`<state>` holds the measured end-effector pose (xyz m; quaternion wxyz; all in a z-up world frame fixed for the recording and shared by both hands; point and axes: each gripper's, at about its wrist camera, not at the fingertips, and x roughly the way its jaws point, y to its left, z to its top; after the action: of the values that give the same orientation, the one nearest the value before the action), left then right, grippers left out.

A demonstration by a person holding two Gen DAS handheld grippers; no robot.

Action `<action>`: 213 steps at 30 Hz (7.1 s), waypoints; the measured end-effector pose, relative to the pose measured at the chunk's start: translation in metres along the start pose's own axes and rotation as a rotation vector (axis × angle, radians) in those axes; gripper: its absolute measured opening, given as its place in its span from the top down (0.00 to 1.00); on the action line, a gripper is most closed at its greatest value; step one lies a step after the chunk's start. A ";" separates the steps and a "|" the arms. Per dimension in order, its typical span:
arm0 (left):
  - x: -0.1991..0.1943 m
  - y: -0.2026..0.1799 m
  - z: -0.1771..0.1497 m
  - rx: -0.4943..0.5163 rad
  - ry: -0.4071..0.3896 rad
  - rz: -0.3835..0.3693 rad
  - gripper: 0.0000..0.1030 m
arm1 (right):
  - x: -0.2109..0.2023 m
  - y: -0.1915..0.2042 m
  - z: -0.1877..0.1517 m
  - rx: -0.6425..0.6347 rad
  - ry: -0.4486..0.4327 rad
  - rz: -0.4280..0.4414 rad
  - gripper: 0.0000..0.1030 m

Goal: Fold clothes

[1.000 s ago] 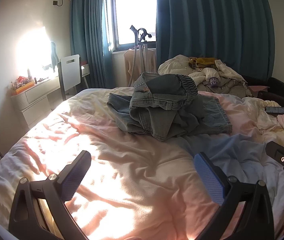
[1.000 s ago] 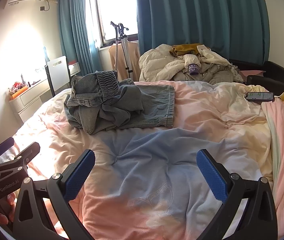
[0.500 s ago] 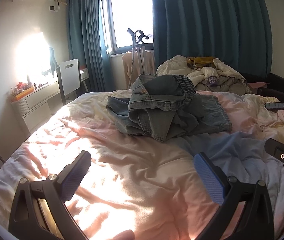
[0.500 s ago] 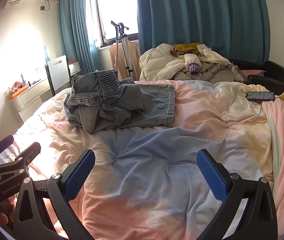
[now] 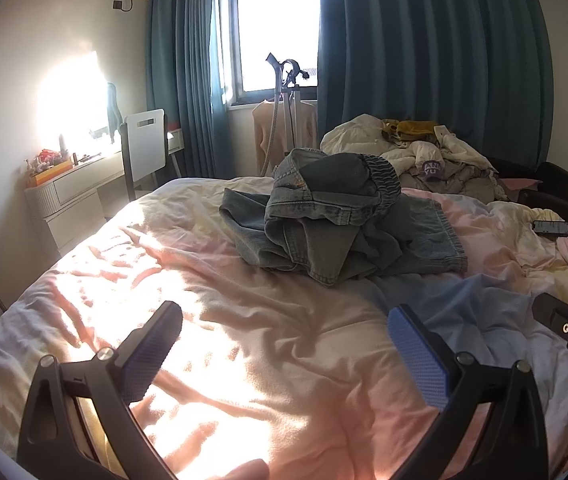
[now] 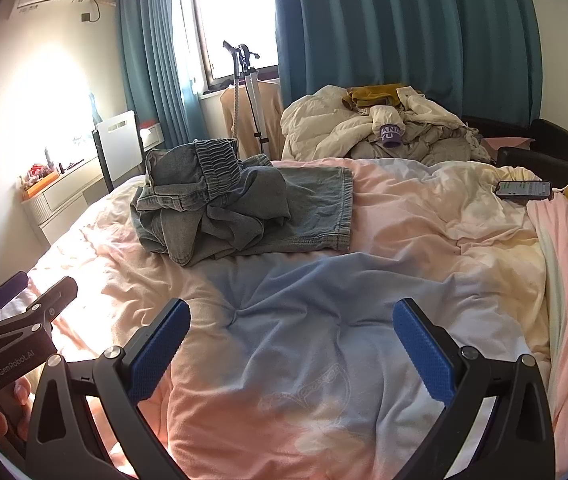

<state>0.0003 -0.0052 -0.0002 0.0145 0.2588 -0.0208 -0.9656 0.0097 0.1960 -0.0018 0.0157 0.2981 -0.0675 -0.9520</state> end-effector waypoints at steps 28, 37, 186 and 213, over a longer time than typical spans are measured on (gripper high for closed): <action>0.000 -0.006 -0.001 0.039 -0.004 0.005 0.00 | -0.004 -0.004 0.002 0.029 0.005 0.032 0.00; 0.007 -0.009 0.009 0.042 0.021 -0.005 0.00 | -0.002 -0.012 0.001 0.087 0.020 0.065 0.04; 0.319 0.057 0.105 -0.270 0.453 -0.173 0.92 | 0.089 -0.208 0.009 0.358 0.157 -0.249 0.60; 0.052 0.005 0.003 0.019 0.340 -0.305 0.99 | 0.049 -0.151 -0.004 0.247 0.260 -0.054 0.60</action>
<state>-0.0461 -0.0119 -0.0231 -0.1310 0.4182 0.0123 -0.8988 -0.0267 0.3414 -0.0538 -0.0378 0.4202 -0.1736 -0.8899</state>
